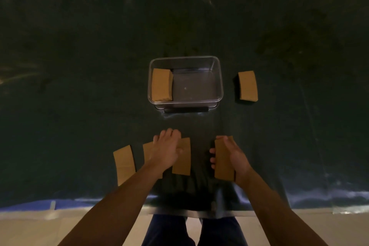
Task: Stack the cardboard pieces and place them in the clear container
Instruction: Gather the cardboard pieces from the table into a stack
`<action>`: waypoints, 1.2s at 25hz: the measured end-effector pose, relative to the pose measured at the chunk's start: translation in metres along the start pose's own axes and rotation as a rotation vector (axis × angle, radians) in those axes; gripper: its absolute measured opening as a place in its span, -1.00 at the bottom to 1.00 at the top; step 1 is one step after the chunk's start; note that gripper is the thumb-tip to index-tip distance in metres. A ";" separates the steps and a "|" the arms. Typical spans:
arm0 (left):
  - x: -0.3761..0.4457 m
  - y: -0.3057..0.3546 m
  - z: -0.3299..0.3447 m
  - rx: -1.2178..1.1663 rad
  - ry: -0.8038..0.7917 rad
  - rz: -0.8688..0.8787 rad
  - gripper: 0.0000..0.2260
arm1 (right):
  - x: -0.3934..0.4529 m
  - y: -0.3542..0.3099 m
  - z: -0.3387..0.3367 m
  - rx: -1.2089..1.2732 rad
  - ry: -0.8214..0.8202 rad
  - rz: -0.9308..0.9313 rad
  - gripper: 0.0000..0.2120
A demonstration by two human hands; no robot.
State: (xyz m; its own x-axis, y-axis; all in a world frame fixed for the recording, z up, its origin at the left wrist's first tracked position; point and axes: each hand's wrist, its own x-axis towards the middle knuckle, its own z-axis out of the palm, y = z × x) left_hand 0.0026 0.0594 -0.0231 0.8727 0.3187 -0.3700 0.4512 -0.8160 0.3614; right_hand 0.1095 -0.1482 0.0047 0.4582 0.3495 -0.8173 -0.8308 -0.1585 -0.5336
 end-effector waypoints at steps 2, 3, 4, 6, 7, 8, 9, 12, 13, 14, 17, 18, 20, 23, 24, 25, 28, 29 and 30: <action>0.003 0.004 -0.010 -0.308 -0.111 -0.050 -0.84 | 0.002 0.000 0.003 -0.077 0.015 -0.020 -0.69; 0.004 0.007 -0.015 -0.490 -0.169 -0.082 -0.85 | 0.001 0.000 0.005 -0.108 0.012 -0.026 -0.68; 0.004 0.011 -0.020 -0.663 -0.215 -0.106 -0.85 | 0.001 0.000 0.008 -0.145 -0.004 -0.025 -0.67; 0.005 0.021 -0.027 -0.907 -0.257 -0.128 -0.83 | -0.002 0.001 0.017 -0.227 -0.053 -0.001 -0.66; 0.006 0.026 -0.028 -0.962 -0.252 -0.127 -0.82 | -0.004 0.001 0.021 -0.248 -0.076 0.016 -0.61; 0.006 0.029 -0.028 -0.991 -0.242 -0.126 -0.83 | -0.006 0.000 0.025 -0.247 -0.085 0.031 -0.55; 0.006 0.033 -0.028 -1.013 -0.233 -0.124 -0.83 | -0.006 0.000 0.029 -0.248 -0.082 0.036 -0.52; 0.006 0.038 -0.026 -1.027 -0.226 -0.104 -0.83 | -0.007 -0.001 0.039 -0.283 -0.066 0.004 -0.70; 0.007 0.036 -0.028 -1.000 -0.221 -0.102 -0.83 | -0.006 -0.001 0.040 -0.277 -0.066 -0.016 -0.75; 0.008 0.031 -0.029 -0.953 -0.207 -0.115 -0.83 | -0.005 -0.002 0.041 -0.260 -0.065 -0.037 -0.76; 0.005 -0.007 -0.034 -0.683 -0.156 -0.193 -0.82 | -0.003 -0.004 0.039 -0.198 -0.064 -0.045 -0.73; 0.002 -0.025 -0.035 -0.576 -0.158 -0.220 -0.83 | -0.003 -0.005 0.038 -0.198 -0.055 -0.041 -0.73; -0.005 -0.050 -0.033 -0.365 -0.183 -0.277 -0.84 | -0.002 -0.004 0.036 -0.202 -0.031 -0.035 -0.75; -0.011 -0.054 -0.022 -0.171 -0.168 -0.292 -0.54 | -0.002 0.001 0.039 -0.183 -0.033 -0.021 -0.72; -0.012 -0.050 -0.017 -0.129 -0.136 -0.287 -0.52 | -0.002 0.003 0.041 -0.178 -0.036 -0.014 -0.72; -0.013 -0.047 -0.013 -0.092 -0.102 -0.283 -0.55 | -0.002 0.004 0.042 -0.178 -0.036 -0.010 -0.72; -0.018 -0.044 -0.007 -0.035 -0.053 -0.275 -0.70 | -0.003 0.003 0.043 -0.184 -0.024 -0.010 -0.73; -0.020 -0.043 -0.008 -0.045 -0.034 -0.275 -0.73 | -0.004 0.003 0.044 -0.189 -0.019 -0.015 -0.73; -0.022 -0.042 -0.009 -0.024 -0.010 -0.265 -0.76 | -0.005 0.002 0.043 -0.195 -0.011 -0.020 -0.73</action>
State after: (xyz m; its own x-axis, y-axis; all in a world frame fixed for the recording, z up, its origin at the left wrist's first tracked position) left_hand -0.0336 0.0909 -0.0220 0.7219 0.5147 -0.4625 0.6678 -0.6932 0.2710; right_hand 0.0919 -0.1101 0.0167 0.4698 0.3646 -0.8039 -0.7440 -0.3265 -0.5829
